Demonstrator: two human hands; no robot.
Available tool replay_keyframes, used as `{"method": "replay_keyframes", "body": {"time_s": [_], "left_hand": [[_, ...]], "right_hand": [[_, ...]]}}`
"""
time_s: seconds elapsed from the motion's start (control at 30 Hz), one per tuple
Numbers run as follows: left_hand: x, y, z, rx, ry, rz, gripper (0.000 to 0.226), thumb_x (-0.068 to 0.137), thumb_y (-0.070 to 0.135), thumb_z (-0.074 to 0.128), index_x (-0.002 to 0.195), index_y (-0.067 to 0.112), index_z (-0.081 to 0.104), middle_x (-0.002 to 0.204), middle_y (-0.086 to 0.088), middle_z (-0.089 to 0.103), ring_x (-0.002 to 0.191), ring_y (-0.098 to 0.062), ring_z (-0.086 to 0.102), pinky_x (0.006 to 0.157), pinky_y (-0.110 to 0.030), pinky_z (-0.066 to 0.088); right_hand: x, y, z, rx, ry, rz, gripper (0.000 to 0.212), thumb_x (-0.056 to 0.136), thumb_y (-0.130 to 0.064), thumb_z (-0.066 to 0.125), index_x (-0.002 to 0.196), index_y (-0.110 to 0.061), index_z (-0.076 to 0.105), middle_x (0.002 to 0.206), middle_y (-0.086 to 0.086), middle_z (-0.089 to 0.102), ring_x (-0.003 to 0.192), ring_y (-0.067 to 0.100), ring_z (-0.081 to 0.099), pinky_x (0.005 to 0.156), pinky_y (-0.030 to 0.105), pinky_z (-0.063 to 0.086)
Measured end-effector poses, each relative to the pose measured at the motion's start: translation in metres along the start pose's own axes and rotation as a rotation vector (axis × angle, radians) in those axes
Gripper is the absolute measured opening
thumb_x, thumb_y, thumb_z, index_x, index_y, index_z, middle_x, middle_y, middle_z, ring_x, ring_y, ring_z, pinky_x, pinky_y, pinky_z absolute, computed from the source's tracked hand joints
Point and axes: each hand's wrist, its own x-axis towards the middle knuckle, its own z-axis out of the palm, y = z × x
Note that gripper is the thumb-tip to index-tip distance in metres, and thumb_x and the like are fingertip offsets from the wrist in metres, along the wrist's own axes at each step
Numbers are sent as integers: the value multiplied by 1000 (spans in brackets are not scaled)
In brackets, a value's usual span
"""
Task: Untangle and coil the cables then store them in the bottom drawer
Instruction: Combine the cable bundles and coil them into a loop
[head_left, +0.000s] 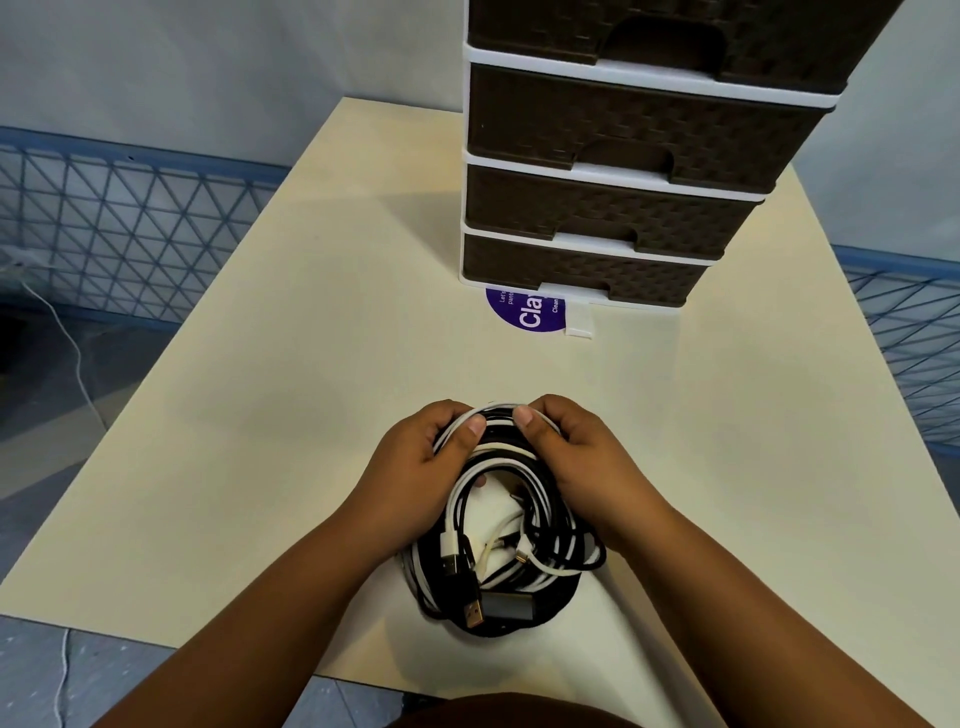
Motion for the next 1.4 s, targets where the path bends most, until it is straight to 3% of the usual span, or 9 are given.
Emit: {"method": "replay_keyframes", "body": {"time_s": [0.13, 0.27, 0.47, 0.57, 0.7, 0.83, 1.13, 1.27, 1.4], "left_hand": [[0, 1, 0, -36, -11, -12, 19, 99, 30, 51, 95, 20, 67, 83, 12, 70, 69, -3, 68, 61, -11, 47], [1, 2, 1, -19, -12, 10, 20, 99, 30, 50, 92, 21, 66, 82, 11, 69, 69, -3, 66, 62, -11, 45], [0, 1, 1, -3, 15, 10, 20, 99, 30, 50, 90, 22, 66, 81, 13, 69, 68, -1, 66, 60, -9, 44], [1, -2, 1, 45, 23, 14, 20, 99, 32, 50, 89, 25, 66, 82, 15, 68, 74, -2, 64, 64, -13, 46], [0, -5, 3, 63, 30, 4, 20, 99, 35, 50, 90, 28, 67, 82, 17, 68, 76, 0, 63, 65, -12, 46], [0, -6, 4, 53, 49, -3, 22, 98, 37, 50, 92, 26, 68, 82, 12, 69, 76, -1, 64, 66, -14, 47], [1, -4, 4, 7, -7, -31, 23, 100, 35, 48, 92, 22, 65, 70, 1, 72, 68, -9, 67, 65, -21, 50], [1, -4, 4, -19, -24, -25, 24, 100, 35, 48, 92, 20, 65, 69, -1, 71, 67, -10, 67, 66, -22, 50], [3, -5, 6, -29, -32, -24, 22, 100, 34, 49, 95, 22, 67, 73, 1, 71, 72, -12, 68, 71, -27, 53]], "right_hand": [[-3, 0, -1, 322, -20, 89, 38, 94, -39, 60, 87, -1, 58, 81, 16, 65, 71, 25, 60, 71, 41, 51], [-2, 2, 0, 535, -36, 148, 39, 85, -41, 68, 88, -2, 63, 84, 22, 65, 74, 30, 60, 74, 42, 50], [-4, 1, -12, 267, -73, 8, 24, 89, -29, 68, 91, -5, 70, 80, 12, 71, 68, 18, 66, 65, 29, 54], [-4, 2, -15, 245, -79, -24, 13, 87, -18, 72, 96, -8, 71, 88, 9, 75, 76, 19, 70, 71, 32, 58], [0, 3, -13, -93, -2, -101, 10, 91, -29, 66, 93, -20, 70, 84, -4, 72, 79, 8, 68, 75, 28, 55], [4, 1, -11, -270, -14, -170, 16, 96, -30, 56, 92, -18, 67, 83, -5, 68, 80, 9, 63, 74, 29, 49], [4, 3, -10, 285, -139, 102, 25, 97, -28, 57, 100, -6, 69, 95, 18, 74, 84, 27, 70, 81, 42, 56], [7, 1, -17, 516, -292, 199, 32, 98, -24, 54, 113, 3, 64, 106, 26, 70, 89, 33, 69, 79, 36, 58], [9, 1, -23, 549, -384, 194, 35, 101, -23, 48, 117, 4, 63, 110, 28, 68, 91, 31, 68, 81, 36, 57]]}}
